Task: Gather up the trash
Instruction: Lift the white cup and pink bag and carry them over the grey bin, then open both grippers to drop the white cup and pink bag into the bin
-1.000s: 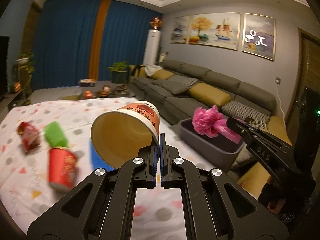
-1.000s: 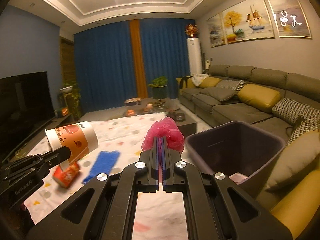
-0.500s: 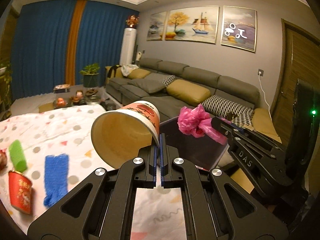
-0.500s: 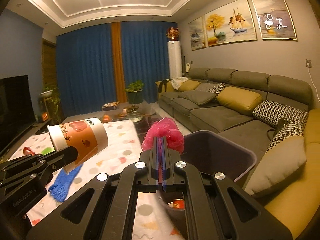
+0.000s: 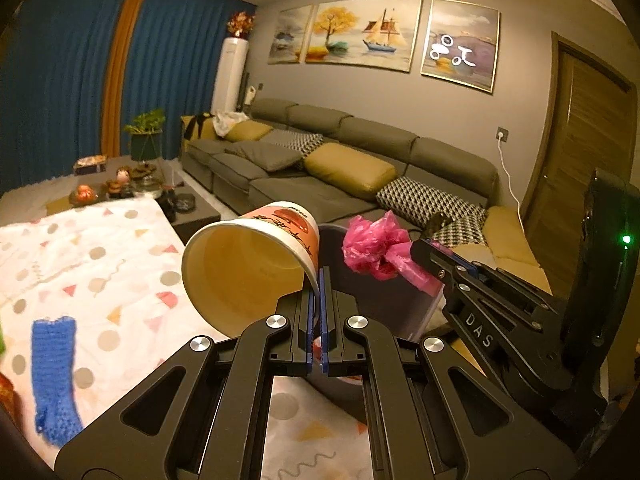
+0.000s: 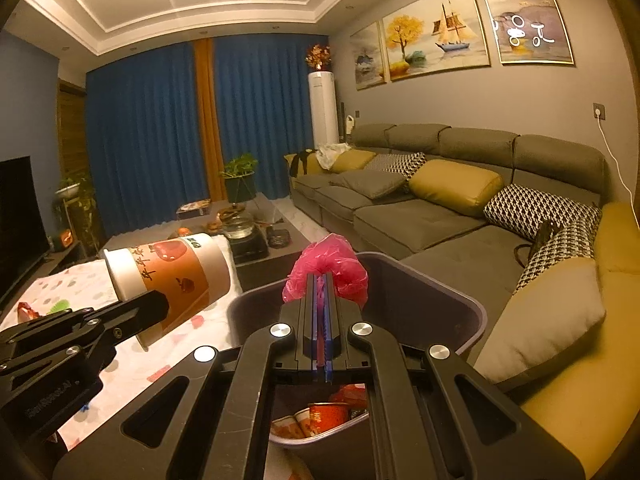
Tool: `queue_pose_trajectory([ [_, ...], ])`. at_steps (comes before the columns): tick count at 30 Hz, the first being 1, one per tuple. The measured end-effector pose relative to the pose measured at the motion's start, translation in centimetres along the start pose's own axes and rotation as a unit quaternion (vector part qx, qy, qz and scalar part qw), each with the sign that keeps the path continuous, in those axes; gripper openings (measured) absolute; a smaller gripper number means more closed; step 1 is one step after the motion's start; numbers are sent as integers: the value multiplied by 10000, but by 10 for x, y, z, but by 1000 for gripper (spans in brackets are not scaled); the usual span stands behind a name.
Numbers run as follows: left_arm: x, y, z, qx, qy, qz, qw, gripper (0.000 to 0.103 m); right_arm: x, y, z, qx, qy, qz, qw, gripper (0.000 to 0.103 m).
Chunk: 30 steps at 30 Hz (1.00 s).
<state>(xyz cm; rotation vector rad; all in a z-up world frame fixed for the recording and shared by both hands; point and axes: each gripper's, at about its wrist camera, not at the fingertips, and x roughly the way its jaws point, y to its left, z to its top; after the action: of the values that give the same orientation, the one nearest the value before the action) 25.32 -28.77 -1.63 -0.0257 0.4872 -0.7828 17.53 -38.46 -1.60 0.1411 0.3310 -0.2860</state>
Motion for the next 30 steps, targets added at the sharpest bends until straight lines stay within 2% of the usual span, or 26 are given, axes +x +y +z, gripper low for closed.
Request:
queue_pose_trajectory([
  [8,27,0,-6,-19,251,-165,9995,2,12,-11,-3,98,88,-36,9999,3],
  [30,66,-2,-15,-28,614,-478,9970,2,33,-19,-3,194,346,-11,9992,4],
])
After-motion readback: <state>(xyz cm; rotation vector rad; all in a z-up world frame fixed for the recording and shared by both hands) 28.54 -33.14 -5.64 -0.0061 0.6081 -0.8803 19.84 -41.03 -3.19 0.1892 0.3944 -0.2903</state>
